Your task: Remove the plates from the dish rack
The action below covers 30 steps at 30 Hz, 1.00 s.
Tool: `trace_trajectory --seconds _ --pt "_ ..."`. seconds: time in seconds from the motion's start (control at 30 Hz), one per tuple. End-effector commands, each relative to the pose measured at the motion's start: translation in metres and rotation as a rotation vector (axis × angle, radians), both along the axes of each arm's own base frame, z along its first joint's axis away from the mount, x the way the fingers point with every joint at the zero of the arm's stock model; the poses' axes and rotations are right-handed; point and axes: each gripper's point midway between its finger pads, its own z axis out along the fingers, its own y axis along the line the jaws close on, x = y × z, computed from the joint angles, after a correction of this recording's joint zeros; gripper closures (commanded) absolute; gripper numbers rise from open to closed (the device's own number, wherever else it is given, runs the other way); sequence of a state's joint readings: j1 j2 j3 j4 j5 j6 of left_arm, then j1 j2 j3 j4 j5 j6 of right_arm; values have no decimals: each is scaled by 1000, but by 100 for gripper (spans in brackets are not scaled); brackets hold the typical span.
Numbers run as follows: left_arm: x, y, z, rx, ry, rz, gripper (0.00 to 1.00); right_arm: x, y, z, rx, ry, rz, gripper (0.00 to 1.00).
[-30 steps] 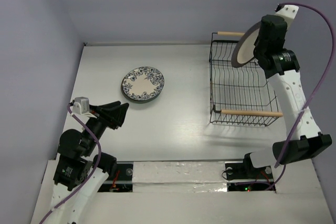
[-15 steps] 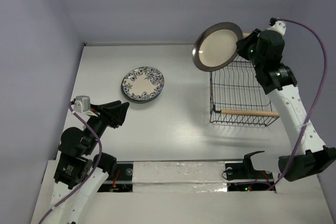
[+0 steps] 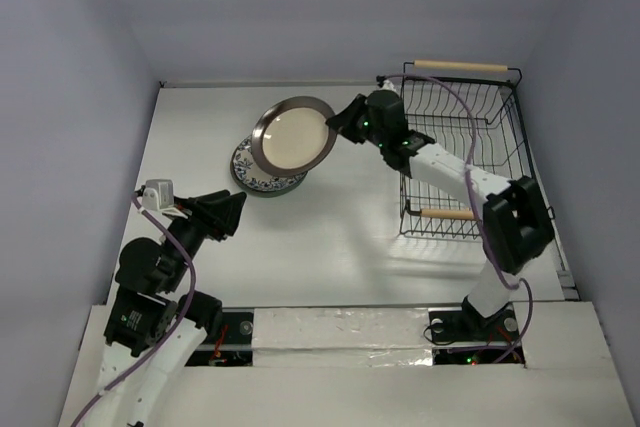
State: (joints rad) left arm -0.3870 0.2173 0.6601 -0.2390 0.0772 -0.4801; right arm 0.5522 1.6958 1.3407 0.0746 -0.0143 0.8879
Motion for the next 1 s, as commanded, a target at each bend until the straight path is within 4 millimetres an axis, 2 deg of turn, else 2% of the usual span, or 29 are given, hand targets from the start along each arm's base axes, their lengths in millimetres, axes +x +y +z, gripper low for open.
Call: trace_trajectory --seconds 0.0,0.07,0.1,0.17,0.2,0.23,0.3,0.47,0.57,0.6,0.63,0.73,0.8,0.83,0.93,0.97 --pt "5 -2 0 -5 2 2 54 2 40 104 316 -225 66 100" --pt "5 -2 0 -4 5 2 54 2 59 94 329 -200 88 100" --pt "6 -2 0 -4 5 2 54 9 64 78 328 -174 83 100" --pt "6 -3 -1 -4 8 2 54 7 81 69 331 -158 99 100" --pt "6 -3 -1 -4 8 2 54 10 83 63 329 -145 96 100" --pt "6 -3 -1 -2 9 2 54 12 92 49 324 -117 101 100" --pt "7 -3 -1 -3 11 1 54 13 100 42 328 -102 103 100" --pt "7 -3 -2 0 13 1 54 23 103 14 296 -55 72 100" --pt "7 -4 -2 0 13 -1 54 21 109 -5 263 -13 80 99" --pt "7 -3 -2 0 15 1 54 22 109 -15 242 3 74 96" --pt "7 -3 -3 1 16 1 54 22 108 -19 235 11 73 96" --pt "8 -3 -3 2 18 2 53 23 108 -35 193 39 73 87" --pt "8 -3 -4 1 21 2 53 24 109 -42 155 50 76 78" --pt "8 -4 -4 1 21 2 53 23 107 -53 101 63 83 76" --pt "9 -4 -6 4 28 1 53 19 102 -63 23 71 99 67" --pt "9 -4 -6 4 28 1 53 22 97 -64 -4 67 74 61"
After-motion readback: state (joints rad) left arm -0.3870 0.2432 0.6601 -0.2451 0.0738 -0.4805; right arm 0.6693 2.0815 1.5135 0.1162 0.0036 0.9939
